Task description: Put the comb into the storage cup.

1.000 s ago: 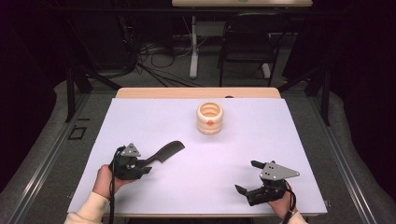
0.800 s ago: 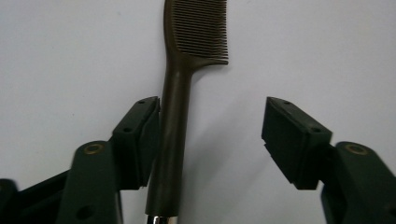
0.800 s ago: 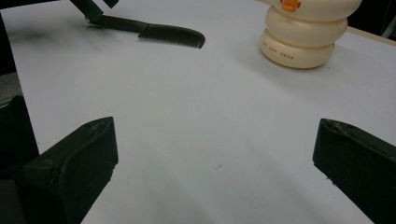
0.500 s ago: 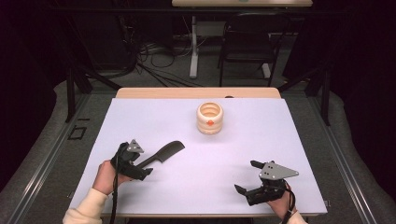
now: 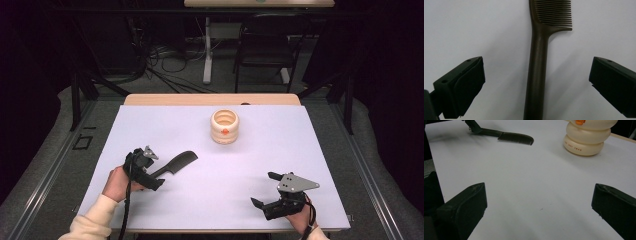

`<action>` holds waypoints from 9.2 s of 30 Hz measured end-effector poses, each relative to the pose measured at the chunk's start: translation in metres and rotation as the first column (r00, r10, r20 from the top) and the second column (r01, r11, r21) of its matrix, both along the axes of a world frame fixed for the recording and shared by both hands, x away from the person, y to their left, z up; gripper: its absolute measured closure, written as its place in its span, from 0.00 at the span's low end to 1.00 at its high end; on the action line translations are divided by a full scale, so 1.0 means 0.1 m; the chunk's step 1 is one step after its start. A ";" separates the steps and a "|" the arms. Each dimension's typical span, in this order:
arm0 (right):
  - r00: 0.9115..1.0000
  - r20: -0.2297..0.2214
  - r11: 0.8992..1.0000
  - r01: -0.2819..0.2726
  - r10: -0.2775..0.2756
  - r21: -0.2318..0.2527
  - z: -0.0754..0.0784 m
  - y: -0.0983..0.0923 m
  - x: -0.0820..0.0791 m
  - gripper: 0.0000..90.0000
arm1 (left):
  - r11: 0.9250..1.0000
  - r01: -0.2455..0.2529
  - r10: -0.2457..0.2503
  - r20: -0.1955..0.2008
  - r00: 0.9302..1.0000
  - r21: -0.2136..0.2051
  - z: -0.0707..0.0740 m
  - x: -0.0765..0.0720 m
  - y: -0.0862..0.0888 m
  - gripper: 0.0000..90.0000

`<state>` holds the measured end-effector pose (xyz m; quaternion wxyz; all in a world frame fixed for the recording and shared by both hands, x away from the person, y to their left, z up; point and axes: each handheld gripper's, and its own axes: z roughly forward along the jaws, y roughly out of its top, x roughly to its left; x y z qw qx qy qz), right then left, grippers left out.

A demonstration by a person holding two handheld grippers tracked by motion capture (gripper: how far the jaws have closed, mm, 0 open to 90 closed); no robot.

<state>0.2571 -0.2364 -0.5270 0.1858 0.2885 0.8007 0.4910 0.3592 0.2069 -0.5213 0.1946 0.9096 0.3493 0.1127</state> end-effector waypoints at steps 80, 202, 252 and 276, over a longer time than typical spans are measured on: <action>1.000 -0.004 1.000 -0.001 0.001 -0.003 0.00 0.01 0.00 0.00 | 0.998 0.069 -0.069 -0.013 0.998 0.002 0.15 0.10 -0.18 0.80; 0.999 -0.038 0.999 0.004 -0.006 -0.036 -0.05 0.03 0.05 0.00 | 0.894 0.051 0.095 0.300 0.949 -0.445 0.38 0.53 -0.49 0.80; 0.999 -0.045 0.999 -0.001 -0.001 -0.036 -0.06 0.02 0.05 0.00 | 0.881 0.044 0.137 0.343 0.929 -0.471 0.57 0.81 -0.73 0.80; 0.999 -0.047 0.999 -0.002 0.001 -0.035 -0.06 0.02 0.05 0.00 | 0.872 0.041 0.154 0.353 0.923 -0.487 0.63 0.88 -0.82 0.80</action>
